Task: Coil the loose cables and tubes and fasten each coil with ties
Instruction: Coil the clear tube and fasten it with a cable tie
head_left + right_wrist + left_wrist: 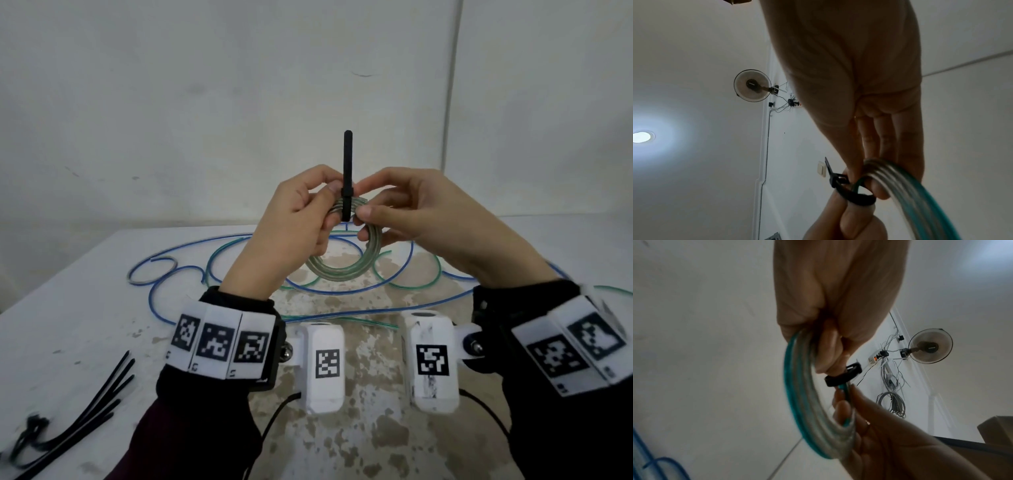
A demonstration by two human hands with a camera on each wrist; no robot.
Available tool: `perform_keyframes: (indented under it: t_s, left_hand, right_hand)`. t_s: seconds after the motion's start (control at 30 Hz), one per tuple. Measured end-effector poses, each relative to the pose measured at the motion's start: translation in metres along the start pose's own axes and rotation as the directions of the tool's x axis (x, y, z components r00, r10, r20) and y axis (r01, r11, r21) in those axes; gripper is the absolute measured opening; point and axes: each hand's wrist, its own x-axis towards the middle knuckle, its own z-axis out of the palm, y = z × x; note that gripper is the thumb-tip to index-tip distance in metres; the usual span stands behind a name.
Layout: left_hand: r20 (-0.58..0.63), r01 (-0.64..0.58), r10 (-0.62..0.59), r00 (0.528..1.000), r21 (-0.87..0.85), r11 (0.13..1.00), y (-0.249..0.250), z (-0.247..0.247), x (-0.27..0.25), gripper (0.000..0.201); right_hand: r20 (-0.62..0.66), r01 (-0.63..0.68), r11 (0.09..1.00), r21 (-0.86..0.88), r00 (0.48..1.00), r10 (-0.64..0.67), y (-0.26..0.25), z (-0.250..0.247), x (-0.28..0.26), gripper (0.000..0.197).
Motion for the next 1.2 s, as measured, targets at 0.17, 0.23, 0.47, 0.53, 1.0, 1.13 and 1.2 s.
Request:
perform_keyframes:
  t_s: [0.17,0.23,0.47,0.53,1.0,1.13,1.2]
  left_hand:
    - [-0.038,0.032,-0.032,0.999,-0.001,0.999,-0.0008,0.0024,0.0009,0.021]
    - [-0.054,0.031,-0.03,0.998,0.025,0.999,-0.001,0.0034,0.0009,0.023]
    - [0.018,-0.025,0.023,1.0,0.086,0.996,-0.0025,0.0082,-0.0004,0.02]
    - [0.08,-0.041,0.036,0.996,0.061,0.997,-0.0006,0.0083,-0.0016,0.018]
    - [0.184,-0.063,0.053,0.982,0.049,0.997,0.0028,0.003,-0.0054,0.018]
    - [0.222,-0.058,0.049,0.974,0.037,0.998,0.0047,0.0029,-0.0071,0.016]
    - [0.233,-0.045,0.036,0.972,0.035,0.998,0.0045,0.0011,-0.008,0.016]
  right_hand:
    - [-0.018,0.033,0.998,-0.061,0.999,-0.034,-0.0018,0.0026,-0.0007,0.018]
    - [-0.033,0.057,0.997,-0.059,0.998,-0.059,-0.0035,0.003,-0.0007,0.016]
    - [-0.233,0.118,0.993,-0.02,0.965,-0.119,-0.0018,0.0028,0.0042,0.012]
    - [-0.282,0.094,0.995,0.038,0.956,-0.08,-0.0001,0.0002,0.0054,0.013]
    - [-0.423,0.143,0.989,-0.036,0.895,-0.145,-0.0042,0.0023,0.0051,0.012]
    - [-0.468,0.156,0.987,-0.042,0.87,-0.157,-0.0029,0.0049,0.0054,0.012]
    - [-0.432,0.126,0.992,-0.03,0.893,-0.127,-0.003,0.0051,0.0054,0.012]
